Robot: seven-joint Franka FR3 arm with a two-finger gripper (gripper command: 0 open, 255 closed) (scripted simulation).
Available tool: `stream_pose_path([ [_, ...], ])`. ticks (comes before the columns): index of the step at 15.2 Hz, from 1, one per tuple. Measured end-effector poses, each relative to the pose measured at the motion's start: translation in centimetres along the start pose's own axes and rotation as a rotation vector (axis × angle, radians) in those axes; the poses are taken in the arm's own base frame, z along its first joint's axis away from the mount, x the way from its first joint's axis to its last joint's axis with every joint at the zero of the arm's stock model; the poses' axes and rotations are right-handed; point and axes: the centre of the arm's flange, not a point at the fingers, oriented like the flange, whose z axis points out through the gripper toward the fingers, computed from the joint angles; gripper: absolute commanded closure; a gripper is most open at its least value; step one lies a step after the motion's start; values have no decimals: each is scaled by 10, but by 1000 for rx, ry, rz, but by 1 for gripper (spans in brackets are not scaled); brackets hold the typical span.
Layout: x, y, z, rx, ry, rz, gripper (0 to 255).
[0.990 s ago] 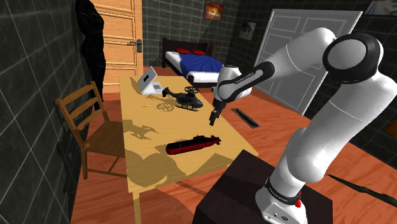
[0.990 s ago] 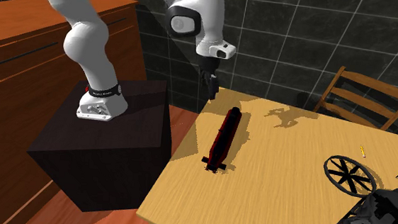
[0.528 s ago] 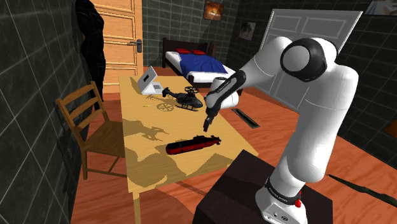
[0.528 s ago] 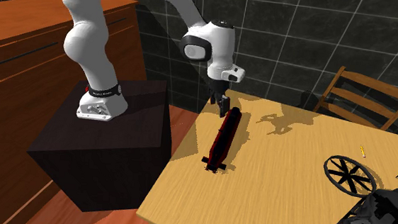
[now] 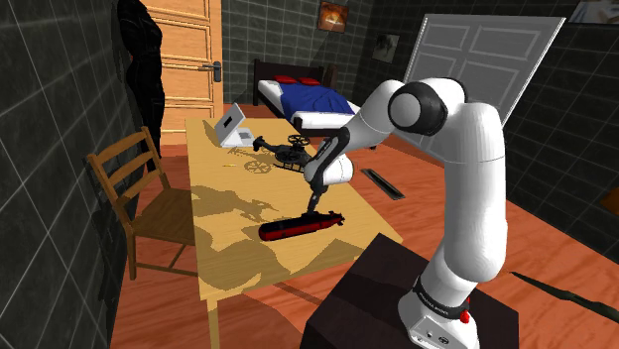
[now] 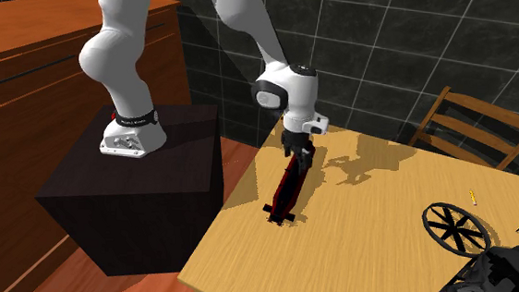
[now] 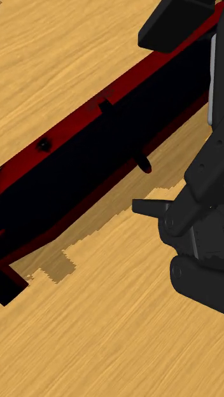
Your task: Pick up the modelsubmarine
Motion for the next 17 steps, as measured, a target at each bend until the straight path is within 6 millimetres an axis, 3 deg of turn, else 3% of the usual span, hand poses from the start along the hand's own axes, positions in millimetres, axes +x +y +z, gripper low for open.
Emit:
stream_pose_path([
  [7, -2, 3, 40, 1, 1, -5, 0],
  [8, -2, 3, 42, 1, 1, -5, 255],
  [17, -2, 3, 43, 0, 3, -6, 255],
])
